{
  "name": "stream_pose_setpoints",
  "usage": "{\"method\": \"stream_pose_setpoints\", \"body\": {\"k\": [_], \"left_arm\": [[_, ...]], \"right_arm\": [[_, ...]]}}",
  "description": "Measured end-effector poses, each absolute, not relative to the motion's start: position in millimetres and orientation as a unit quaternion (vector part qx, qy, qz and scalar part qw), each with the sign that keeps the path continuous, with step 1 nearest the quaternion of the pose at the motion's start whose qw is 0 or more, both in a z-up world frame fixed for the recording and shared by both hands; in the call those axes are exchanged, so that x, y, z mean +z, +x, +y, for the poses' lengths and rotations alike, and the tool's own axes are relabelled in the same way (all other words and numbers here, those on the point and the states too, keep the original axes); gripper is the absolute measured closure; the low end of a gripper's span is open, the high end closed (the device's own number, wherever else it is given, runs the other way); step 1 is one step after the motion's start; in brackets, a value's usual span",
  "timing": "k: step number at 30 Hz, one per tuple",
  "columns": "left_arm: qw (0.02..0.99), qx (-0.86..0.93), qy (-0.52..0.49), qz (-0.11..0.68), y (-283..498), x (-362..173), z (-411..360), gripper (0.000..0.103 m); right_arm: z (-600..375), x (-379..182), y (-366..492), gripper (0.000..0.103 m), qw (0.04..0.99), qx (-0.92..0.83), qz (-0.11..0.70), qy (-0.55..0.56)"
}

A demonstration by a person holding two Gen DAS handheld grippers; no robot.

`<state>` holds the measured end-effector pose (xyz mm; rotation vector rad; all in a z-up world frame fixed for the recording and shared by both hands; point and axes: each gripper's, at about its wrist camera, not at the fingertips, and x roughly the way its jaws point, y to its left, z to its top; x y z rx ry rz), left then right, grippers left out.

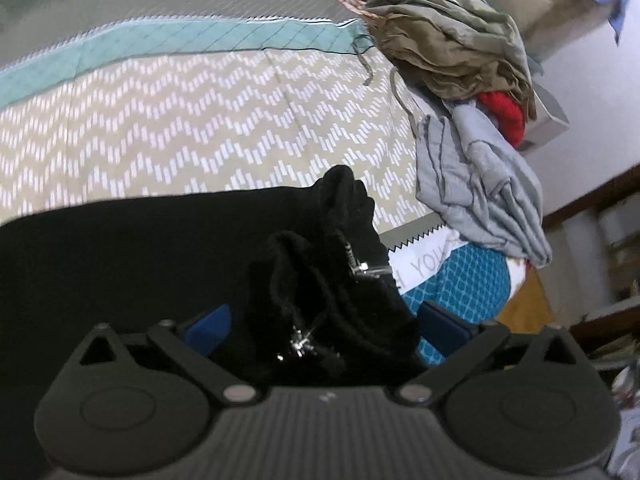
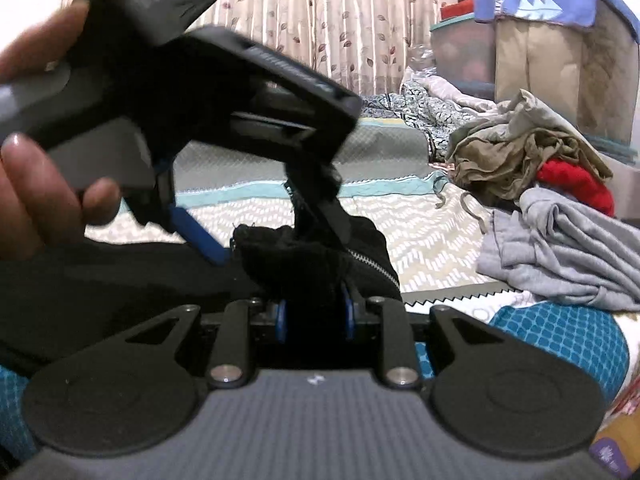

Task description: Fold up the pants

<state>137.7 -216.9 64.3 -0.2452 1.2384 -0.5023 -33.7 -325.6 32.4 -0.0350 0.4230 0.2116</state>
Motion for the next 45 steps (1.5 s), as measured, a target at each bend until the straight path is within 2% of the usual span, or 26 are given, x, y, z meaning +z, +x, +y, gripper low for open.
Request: {"method": "stream_pose_setpoints", "body": {"k": [3,4,5,6,7,8,9,11,12,14,26,28,29,30,38,40,41,45], "left_arm": [[0.776,-0.229,-0.12,0.575,143.0,62.1,-220.2,0.001],[0.777,-0.232,-0.123,0.572,143.4,62.2,-221.9,0.01],[0.777,-0.238,-0.125,0.569,143.4,62.1,-223.9,0.022],[0.774,-0.244,-0.126,0.57,144.0,61.5,-226.2,0.056],[0.774,-0.244,-0.124,0.571,143.8,60.7,-227.8,0.067],[0.778,-0.241,-0.125,0.567,143.1,60.4,-228.0,0.071],[0.785,-0.235,-0.121,0.56,142.0,61.0,-227.7,0.085],[0.794,-0.233,-0.121,0.548,140.0,63.5,-224.6,0.085],[0.795,-0.233,-0.127,0.545,139.4,65.3,-221.7,0.085],[0.801,-0.239,-0.137,0.532,138.0,71.1,-215.7,0.085],[0.813,-0.218,-0.201,0.501,126.3,85.0,-138.1,0.085],[0.815,-0.203,-0.216,0.499,123.5,83.0,-118.7,0.085],[0.815,-0.195,-0.224,0.497,122.1,82.1,-107.6,0.085],[0.816,-0.188,-0.233,0.495,120.4,81.2,-96.2,0.085],[0.815,-0.13,-0.291,0.485,105.0,65.0,-18.2,0.085],[0.812,-0.118,-0.301,0.485,101.8,59.3,-5.8,0.085],[0.81,-0.114,-0.306,0.486,99.7,56.1,-0.5,0.085],[0.806,-0.101,-0.321,0.487,92.4,45.8,18.5,0.085]], "right_arm": [[-321.2,31.4,-32.2,0.074,0.972,0.111,0.206,-0.028],[-319.5,31.8,-33.1,0.074,0.972,0.115,0.205,-0.027],[-318.0,30.4,-32.0,0.074,0.972,0.118,0.202,-0.028],[-316.4,30.7,-32.0,0.074,0.972,0.121,0.2,-0.032],[-314.5,30.8,-32.6,0.074,0.972,0.122,0.198,-0.037],[-312.1,30.3,-32.5,0.073,0.971,0.121,0.201,-0.042],[-310.8,29.4,-32.6,0.071,0.971,0.119,0.203,-0.043],[-312.8,28.2,-33.3,0.068,0.971,0.113,0.206,-0.033],[-315.1,27.2,-33.5,0.053,0.971,0.11,0.21,-0.026],[-322.4,23.8,-35.4,0.04,0.973,0.096,0.211,-0.013],[-316.9,7.8,-20.6,0.04,0.964,0.079,0.255,0.008],[-306.1,6.2,-19.0,0.05,0.962,0.081,0.262,0.0],[-299.9,4.8,-17.9,0.066,0.96,0.085,0.267,-0.006],[-294.7,3.8,-16.9,0.075,0.958,0.088,0.273,-0.009],[-257.2,0.3,-21.1,0.075,0.95,0.104,0.29,-0.05],[-249.7,2.1,-23.3,0.079,0.949,0.113,0.286,-0.062],[-246.5,2.9,-23.3,0.087,0.949,0.117,0.283,-0.071],[-230.3,5.1,-31.1,0.087,0.948,0.126,0.269,-0.112]]}}
